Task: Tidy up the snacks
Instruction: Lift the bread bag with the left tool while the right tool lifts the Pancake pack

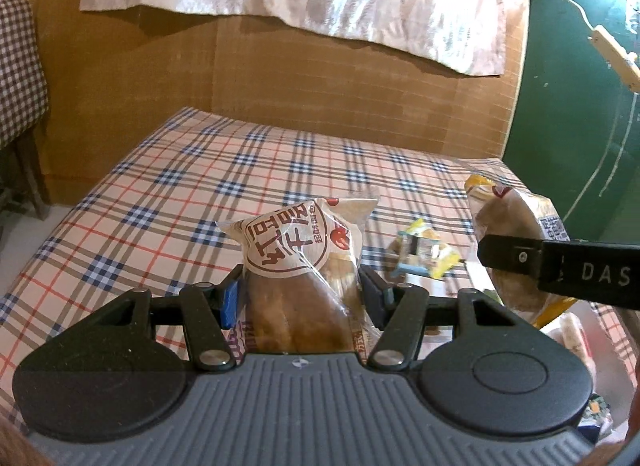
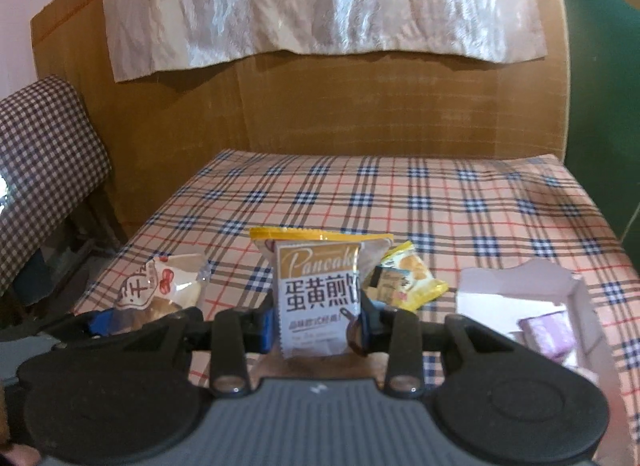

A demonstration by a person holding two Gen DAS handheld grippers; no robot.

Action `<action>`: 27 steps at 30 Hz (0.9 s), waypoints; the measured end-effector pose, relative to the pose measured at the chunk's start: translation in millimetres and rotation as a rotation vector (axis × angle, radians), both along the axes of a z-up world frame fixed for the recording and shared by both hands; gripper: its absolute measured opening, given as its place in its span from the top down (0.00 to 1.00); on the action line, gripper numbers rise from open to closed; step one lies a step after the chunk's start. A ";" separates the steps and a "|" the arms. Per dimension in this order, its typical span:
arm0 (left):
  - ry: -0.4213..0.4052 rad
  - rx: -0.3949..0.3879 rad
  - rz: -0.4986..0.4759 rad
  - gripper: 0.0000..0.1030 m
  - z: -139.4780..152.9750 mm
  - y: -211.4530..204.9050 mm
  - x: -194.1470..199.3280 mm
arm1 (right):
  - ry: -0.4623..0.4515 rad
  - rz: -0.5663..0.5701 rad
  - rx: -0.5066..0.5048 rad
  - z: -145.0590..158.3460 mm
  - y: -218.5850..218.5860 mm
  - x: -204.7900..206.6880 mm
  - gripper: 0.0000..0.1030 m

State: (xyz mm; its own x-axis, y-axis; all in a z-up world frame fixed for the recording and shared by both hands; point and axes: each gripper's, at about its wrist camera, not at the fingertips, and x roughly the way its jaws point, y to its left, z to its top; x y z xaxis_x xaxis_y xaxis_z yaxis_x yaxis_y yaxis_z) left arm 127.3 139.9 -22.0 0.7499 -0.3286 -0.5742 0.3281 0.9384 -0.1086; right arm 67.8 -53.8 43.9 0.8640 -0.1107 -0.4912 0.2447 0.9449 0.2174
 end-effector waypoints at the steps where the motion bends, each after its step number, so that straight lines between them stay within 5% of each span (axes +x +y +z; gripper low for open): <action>1: -0.004 0.001 -0.007 0.29 0.8 -0.8 -3.1 | -0.005 -0.004 0.001 1.6 -0.2 -5.0 0.66; 27: -0.023 -0.008 -0.176 0.29 29.9 -66.6 -59.9 | -0.094 -0.139 -0.002 27.3 -40.2 -111.3 0.66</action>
State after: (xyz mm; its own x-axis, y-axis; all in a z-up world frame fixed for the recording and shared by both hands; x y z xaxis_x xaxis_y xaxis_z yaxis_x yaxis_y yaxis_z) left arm 67.4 73.3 7.9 0.6929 -0.4606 -0.5548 0.4901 0.8652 -0.1062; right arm -43.4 -93.9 71.1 0.8825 -0.2331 -0.4084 0.3516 0.9038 0.2439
